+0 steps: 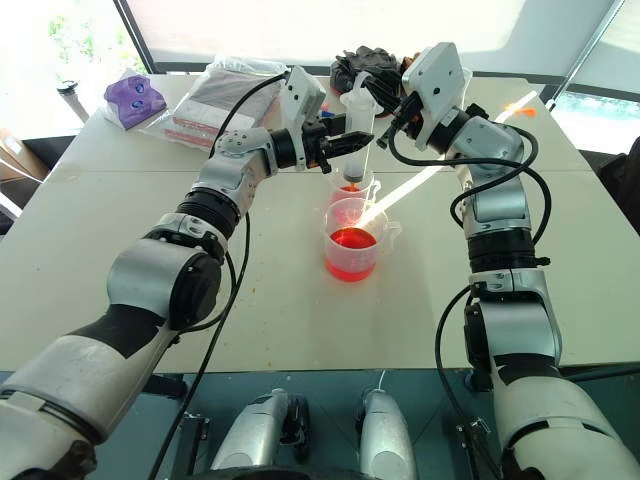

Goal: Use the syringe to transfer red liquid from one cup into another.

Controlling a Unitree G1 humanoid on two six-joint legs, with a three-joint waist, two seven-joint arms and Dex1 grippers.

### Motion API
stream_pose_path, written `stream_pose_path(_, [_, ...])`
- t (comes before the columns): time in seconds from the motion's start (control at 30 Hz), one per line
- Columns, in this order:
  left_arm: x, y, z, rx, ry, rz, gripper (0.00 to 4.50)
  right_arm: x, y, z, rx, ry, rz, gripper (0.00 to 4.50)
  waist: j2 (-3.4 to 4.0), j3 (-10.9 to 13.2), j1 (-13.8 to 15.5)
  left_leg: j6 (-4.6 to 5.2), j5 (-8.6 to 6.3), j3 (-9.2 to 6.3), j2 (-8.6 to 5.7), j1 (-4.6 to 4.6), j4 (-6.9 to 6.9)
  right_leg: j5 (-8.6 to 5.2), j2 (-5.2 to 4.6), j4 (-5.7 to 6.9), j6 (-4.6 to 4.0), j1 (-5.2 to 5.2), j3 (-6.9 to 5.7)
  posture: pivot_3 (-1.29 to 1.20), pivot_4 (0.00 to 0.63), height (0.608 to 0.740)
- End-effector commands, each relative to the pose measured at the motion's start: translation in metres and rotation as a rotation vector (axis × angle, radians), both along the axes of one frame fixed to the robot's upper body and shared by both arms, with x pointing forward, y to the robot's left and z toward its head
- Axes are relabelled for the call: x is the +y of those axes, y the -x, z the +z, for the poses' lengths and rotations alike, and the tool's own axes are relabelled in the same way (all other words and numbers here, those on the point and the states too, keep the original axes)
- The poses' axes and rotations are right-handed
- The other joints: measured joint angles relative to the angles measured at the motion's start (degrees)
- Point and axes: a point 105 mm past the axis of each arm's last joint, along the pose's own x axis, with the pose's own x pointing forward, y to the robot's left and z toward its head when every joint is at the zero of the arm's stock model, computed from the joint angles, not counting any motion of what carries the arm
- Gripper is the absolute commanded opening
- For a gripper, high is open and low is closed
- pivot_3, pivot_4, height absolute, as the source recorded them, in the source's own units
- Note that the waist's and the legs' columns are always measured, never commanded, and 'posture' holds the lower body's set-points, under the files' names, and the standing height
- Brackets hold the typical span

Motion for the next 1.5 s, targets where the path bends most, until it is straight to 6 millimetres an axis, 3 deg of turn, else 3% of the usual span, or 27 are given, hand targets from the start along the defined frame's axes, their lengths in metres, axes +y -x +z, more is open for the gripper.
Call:
stream_pose_path(0.03, [0.005, 0.004, 0.069, -0.153, 0.143, 0.015, 1.62, 0.016, 0.000, -0.025, 0.060, 0.052, 0.050, 0.02, 0.00, 0.0, 0.0, 0.00, 0.00, 0.00, 0.00, 0.00, 0.00, 0.00, 0.00, 0.00, 0.00, 0.00, 0.00, 0.00, 0.150, 0.740])
stream_pose_path(0.27, [0.006, 0.004, 0.070, -0.159, 0.141, 0.017, 1.62, 0.016, -0.001, -0.024, 0.058, 0.036, 0.044, 0.02, 0.00, 0.0, 0.0, 0.00, 0.00, 0.00, 0.00, 0.00, 0.00, 0.00, 0.00, 0.00, 0.00, 0.00, 0.00, 0.00, 0.150, 0.740])
stream_pose_path(0.37, [0.005, 0.004, 0.069, -0.160, 0.139, 0.016, 1.62, 0.013, -0.001, -0.019, 0.042, 0.028, 0.031, 0.93, 0.01, 0.0, -0.2, 0.00, 0.00, 0.00, 0.00, 0.00, 0.00, 0.00, 0.00, 0.00, 0.00, 0.00, 0.00, 0.00, 0.150, 0.740])
stream_pose_path(0.57, [0.003, 0.006, 0.067, -0.155, 0.148, -0.002, 1.62, -0.012, 0.001, 0.004, -0.073, -0.021, -0.076, 3.92, 0.06, 0.0, 0.2, -0.01, 0.01, 0.02, -0.04, 0.00, -0.01, 0.00, -0.01, 0.00, 0.00, 0.02, 0.02, 0.00, 0.150, 0.740])
stream_pose_path(0.93, [0.004, 0.014, 0.090, -0.096, 0.257, -0.071, 1.62, -0.059, 0.025, 0.029, -0.130, -0.089, -0.186, 3.92, 0.06, 0.0, 0.0, -0.01, 0.01, 0.02, -0.02, 0.00, -0.02, 0.09, 0.00, -0.04, 0.16, 0.06, 0.03, 0.00, 0.150, 0.740])
stream_pose_path(1.1, [0.014, 0.007, 0.098, -0.035, 0.188, 0.012, 1.62, -0.081, 0.041, 0.040, -0.101, -0.146, -0.207, 3.92, 0.06, 0.0, 0.0, -0.01, 0.00, 0.01, -0.01, 0.02, -0.01, 0.09, 0.00, -0.04, 0.16, 0.04, 0.04, 0.00, 0.150, 0.740])
stream_pose_path(1.23, [0.046, -0.006, 0.103, 0.061, 0.109, 0.175, 1.62, -0.080, 0.065, 0.045, -0.035, -0.138, -0.121, 3.92, 0.06, 0.0, 0.0, 0.00, 0.00, 0.00, 0.00, 0.03, -0.02, 0.09, 0.00, -0.03, 0.16, 0.02, 0.05, 0.00, 0.150, 0.740])
stream_pose_path(1.3, [0.073, -0.014, 0.100, 0.278, 0.152, 0.283, 1.62, -0.068, 0.084, 0.045, 0.022, -0.103, -0.022, 3.92, 0.05, 0.0, 0.0, 0.01, 0.00, 0.00, 0.01, 0.02, -0.02, 0.09, 0.00, -0.02, 0.16, 0.00, 0.06, 0.00, 0.150, 0.740])
stream_pose_path(1.37, [0.097, -0.016, 0.083, 0.488, 0.130, 0.373, 1.62, -0.056, 0.102, 0.039, 0.100, -0.063, 0.077, 3.92, 0.05, 0.0, -0.2, 0.03, -0.01, -0.01, 0.02, 0.01, -0.02, 0.09, 0.01, -0.01, 0.17, -0.03, 0.07, 0.00, 0.150, 0.740])
stream_pose_path(1.5, [0.135, 0.002, 0.045, 0.703, -0.070, 0.466, 1.62, -0.030, 0.141, 0.011, 0.313, 0.074, 0.276, 3.92, 0.06, 0.0, 0.1, 0.28, -0.18, -0.05, 0.03, 0.18, -0.09, 0.05, 0.01, 0.00, 0.22, 0.09, 0.08, 0.00, 0.150, 0.740])
